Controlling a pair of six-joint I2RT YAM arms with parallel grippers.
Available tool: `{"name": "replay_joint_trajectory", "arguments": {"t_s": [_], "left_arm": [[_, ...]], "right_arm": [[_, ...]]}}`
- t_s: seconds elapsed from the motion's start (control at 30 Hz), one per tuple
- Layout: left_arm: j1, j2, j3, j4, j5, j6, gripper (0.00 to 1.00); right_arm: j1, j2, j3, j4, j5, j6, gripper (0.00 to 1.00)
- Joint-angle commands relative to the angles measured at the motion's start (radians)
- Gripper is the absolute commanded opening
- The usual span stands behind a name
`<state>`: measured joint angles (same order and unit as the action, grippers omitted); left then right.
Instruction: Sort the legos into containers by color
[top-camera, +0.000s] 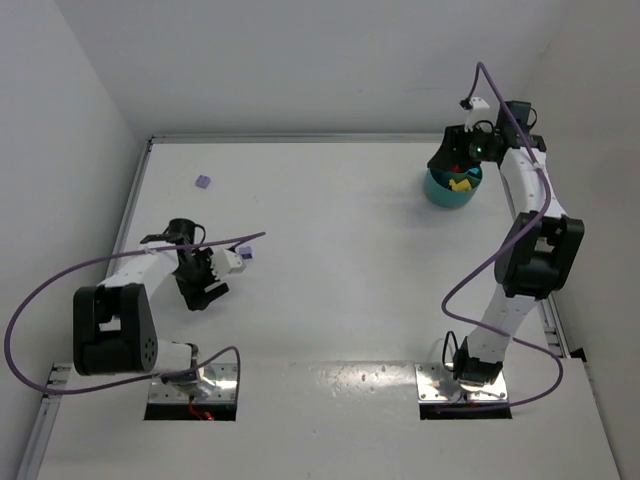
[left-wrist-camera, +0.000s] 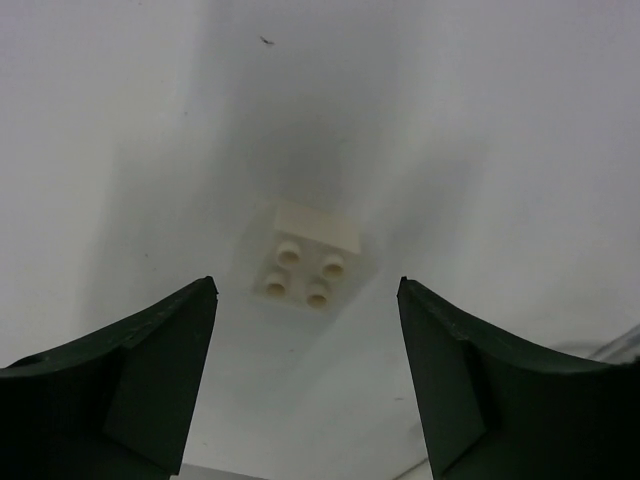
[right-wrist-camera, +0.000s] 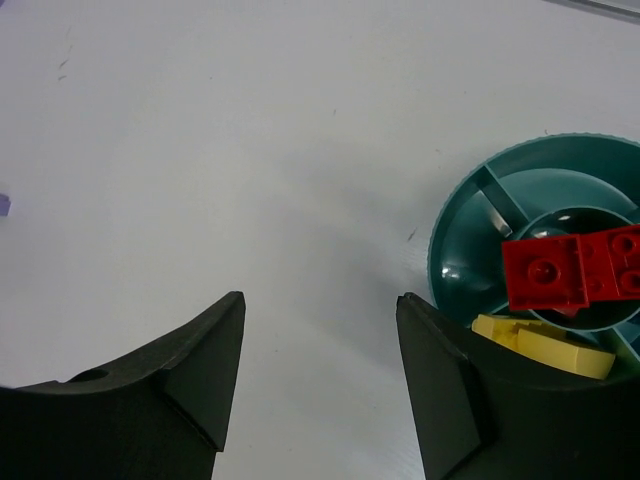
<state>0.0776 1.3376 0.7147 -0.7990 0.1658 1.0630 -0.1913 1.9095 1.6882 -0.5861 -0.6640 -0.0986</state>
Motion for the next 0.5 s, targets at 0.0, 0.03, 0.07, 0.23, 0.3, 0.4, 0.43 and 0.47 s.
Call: {"name": "replay_joint_trajectory", "arguments": {"t_s": [0.0,0.03,0.07,0.23,0.3,0.4,0.43,0.47], "left_arm": [[0.034,0.072,0.057,0.078,0.02,0.052,0.78],[0.043,0.086,0.057,0.089,0.02,0.066,0.78],[0.044,0.097,0.057,0.089,0.02,0.066,0.78],[0.053,0.118,0.066,0.098,0.031,0.126,0.67],[0.053,0.118,0.057,0.089,0.031,0.144,0.6],[0.062,0.118,0.045,0.069,0.031,0.176,0.45],[0.062,0.118,0.045,0.046,0.031,0.192,0.38],[0.062,0.118,0.045,0.046,0.031,0.192,0.36]], "right_arm": [[0.022,-0.055,-0.005,0.002,-0.014,-0.027,0.62],[0.023,-0.055,0.004,0.002,-0.014,-0.027,0.62],[0.023,-0.046,0.004,0.002,-0.014,-0.036,0.62],[0.042,-0.046,0.013,-0.029,-0.06,-0.058,0.62],[0.043,-0.046,0.001,-0.029,-0.092,-0.058,0.62],[0.061,-0.055,-0.042,-0.018,-0.141,-0.014,0.61],[0.061,-0.055,-0.057,0.006,-0.152,0.011,0.61],[0.061,-0.064,-0.091,0.02,-0.182,0.035,0.61]]}}
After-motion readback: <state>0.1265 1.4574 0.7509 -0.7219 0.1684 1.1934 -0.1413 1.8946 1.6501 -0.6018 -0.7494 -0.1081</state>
